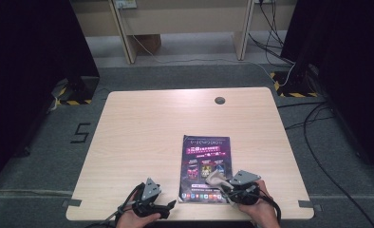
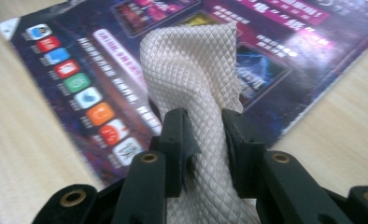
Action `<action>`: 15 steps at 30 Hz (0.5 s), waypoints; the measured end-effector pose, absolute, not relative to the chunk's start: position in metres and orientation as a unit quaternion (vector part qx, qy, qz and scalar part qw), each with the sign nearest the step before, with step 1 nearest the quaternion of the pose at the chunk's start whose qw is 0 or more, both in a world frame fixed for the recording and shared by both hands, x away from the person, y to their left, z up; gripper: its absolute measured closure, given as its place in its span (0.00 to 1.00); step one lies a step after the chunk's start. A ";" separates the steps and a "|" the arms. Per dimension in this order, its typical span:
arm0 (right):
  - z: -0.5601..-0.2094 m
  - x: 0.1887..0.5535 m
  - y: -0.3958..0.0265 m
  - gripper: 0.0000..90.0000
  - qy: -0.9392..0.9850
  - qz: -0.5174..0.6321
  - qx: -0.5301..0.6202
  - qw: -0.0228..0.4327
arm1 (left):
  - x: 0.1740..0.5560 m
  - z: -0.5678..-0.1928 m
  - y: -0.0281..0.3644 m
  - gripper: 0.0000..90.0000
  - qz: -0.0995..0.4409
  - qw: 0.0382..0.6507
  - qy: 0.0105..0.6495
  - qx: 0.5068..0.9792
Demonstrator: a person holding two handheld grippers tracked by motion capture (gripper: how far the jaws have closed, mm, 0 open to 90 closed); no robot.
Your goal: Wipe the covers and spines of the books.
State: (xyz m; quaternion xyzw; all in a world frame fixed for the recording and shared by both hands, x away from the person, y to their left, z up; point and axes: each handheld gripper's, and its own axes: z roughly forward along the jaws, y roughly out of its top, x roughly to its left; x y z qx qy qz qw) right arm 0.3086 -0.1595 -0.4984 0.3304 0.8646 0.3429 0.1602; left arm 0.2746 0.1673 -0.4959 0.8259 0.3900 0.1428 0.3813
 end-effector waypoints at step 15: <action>-0.498 0.347 -0.164 0.79 0.855 0.332 0.352 0.188 | 0.292 -0.507 0.135 0.20 0.156 0.353 0.374 0.843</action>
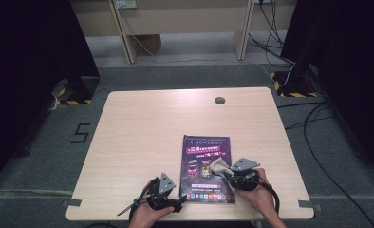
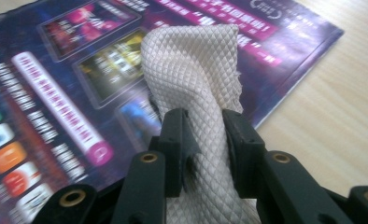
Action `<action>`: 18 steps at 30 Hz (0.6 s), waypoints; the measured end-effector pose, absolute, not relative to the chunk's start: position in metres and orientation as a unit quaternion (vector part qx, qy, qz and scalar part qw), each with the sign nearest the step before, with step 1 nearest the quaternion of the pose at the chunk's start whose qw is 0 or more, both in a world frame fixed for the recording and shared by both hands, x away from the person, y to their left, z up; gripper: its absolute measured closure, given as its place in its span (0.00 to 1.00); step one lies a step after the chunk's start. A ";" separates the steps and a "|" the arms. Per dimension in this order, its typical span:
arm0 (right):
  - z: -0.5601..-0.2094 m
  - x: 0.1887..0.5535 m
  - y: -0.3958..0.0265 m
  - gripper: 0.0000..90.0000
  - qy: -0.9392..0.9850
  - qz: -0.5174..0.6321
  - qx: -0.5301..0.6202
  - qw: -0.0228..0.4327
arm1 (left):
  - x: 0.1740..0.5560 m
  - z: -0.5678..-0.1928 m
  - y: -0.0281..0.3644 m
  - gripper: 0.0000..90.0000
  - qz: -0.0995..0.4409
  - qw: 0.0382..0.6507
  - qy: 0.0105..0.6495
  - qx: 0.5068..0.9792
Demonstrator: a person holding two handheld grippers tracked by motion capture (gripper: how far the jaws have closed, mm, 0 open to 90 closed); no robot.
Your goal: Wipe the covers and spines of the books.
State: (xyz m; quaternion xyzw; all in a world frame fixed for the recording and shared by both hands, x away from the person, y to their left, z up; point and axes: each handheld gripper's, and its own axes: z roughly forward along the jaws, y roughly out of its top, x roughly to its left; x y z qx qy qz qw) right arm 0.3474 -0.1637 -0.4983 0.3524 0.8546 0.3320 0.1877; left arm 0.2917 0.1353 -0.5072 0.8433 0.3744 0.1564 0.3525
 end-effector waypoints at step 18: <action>-0.499 0.405 -0.156 0.79 0.839 0.316 0.384 0.219 | 0.293 -0.510 0.135 0.16 0.161 0.353 0.375 0.842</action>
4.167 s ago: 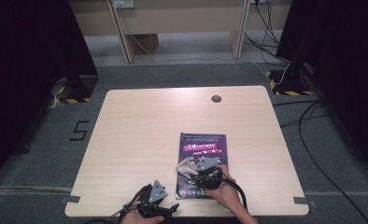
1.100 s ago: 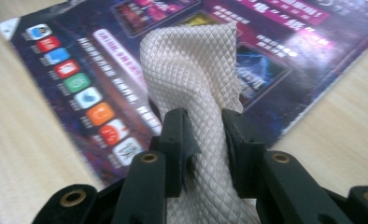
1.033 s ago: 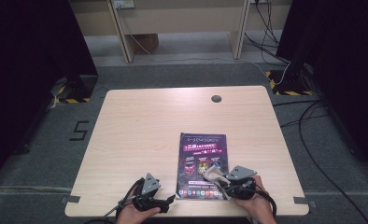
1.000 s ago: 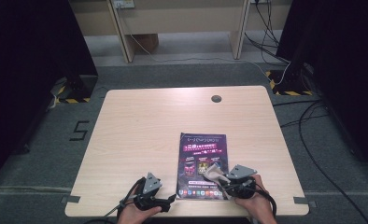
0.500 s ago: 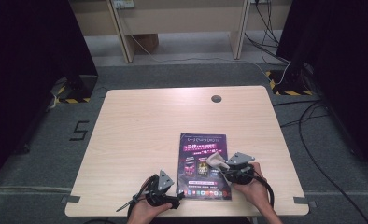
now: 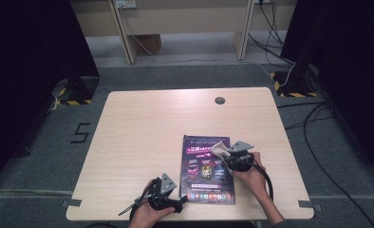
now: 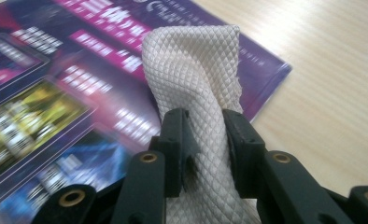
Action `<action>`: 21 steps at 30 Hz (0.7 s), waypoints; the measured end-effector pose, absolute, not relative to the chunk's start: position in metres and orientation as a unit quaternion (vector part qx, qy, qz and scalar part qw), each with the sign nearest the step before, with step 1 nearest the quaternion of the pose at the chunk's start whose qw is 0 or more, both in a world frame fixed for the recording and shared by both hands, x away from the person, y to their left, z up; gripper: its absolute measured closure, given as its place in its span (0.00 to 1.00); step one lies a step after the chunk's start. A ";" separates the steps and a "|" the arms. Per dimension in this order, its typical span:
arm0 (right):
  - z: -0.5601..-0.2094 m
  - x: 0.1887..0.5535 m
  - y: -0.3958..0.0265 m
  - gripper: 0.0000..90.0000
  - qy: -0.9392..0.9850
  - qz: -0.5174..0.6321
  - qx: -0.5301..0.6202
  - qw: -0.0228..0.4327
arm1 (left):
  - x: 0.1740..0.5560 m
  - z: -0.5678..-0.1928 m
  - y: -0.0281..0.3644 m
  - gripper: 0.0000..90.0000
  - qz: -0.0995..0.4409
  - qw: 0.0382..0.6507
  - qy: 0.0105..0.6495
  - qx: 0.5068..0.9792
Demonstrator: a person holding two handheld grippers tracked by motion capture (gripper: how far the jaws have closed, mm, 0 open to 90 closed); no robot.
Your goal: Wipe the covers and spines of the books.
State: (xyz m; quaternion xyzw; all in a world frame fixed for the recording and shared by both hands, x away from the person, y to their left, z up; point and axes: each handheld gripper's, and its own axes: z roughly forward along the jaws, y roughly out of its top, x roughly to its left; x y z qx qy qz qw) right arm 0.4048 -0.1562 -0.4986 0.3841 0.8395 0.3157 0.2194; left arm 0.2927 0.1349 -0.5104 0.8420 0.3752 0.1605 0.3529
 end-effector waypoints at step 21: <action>-0.500 0.459 -0.155 0.79 0.813 0.307 0.428 0.248 | 0.292 -0.511 0.135 0.16 0.162 0.353 0.375 0.842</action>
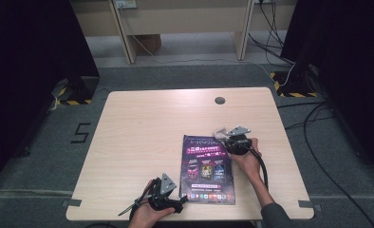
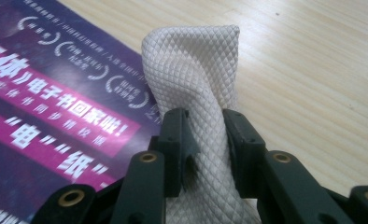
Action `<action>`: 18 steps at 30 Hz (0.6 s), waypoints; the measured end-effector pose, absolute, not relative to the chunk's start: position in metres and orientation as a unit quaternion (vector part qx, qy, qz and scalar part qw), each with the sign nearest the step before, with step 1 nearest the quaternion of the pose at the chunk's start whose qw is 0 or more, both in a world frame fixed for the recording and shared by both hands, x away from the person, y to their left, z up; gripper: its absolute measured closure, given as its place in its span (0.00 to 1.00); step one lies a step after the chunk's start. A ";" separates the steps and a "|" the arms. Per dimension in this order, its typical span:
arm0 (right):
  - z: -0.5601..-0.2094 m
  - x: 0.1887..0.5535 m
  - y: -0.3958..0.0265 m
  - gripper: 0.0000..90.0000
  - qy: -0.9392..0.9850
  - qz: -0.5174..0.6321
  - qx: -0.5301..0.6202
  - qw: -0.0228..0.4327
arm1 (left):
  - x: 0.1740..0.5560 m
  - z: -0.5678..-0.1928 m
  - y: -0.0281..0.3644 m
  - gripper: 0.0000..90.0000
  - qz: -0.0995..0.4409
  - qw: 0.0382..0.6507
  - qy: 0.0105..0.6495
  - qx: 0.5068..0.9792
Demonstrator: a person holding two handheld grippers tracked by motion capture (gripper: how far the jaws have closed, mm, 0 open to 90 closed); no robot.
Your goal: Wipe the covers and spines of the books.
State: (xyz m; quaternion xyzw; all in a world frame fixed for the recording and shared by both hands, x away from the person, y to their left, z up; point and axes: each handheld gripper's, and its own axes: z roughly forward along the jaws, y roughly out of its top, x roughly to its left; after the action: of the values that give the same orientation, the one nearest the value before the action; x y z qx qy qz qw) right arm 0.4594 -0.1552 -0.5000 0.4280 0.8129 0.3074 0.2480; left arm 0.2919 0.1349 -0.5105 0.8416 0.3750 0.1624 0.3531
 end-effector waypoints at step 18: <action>-0.500 0.458 -0.131 0.82 0.823 0.300 0.409 0.255 | 0.292 -0.511 0.135 0.16 0.163 0.352 0.376 0.841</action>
State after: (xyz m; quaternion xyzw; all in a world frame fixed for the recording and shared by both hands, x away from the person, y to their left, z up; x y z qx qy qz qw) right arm 0.4583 -0.1309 -0.4997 0.4090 0.8234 0.2996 0.2549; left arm 0.2918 0.1348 -0.5106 0.8412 0.3763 0.1628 0.3525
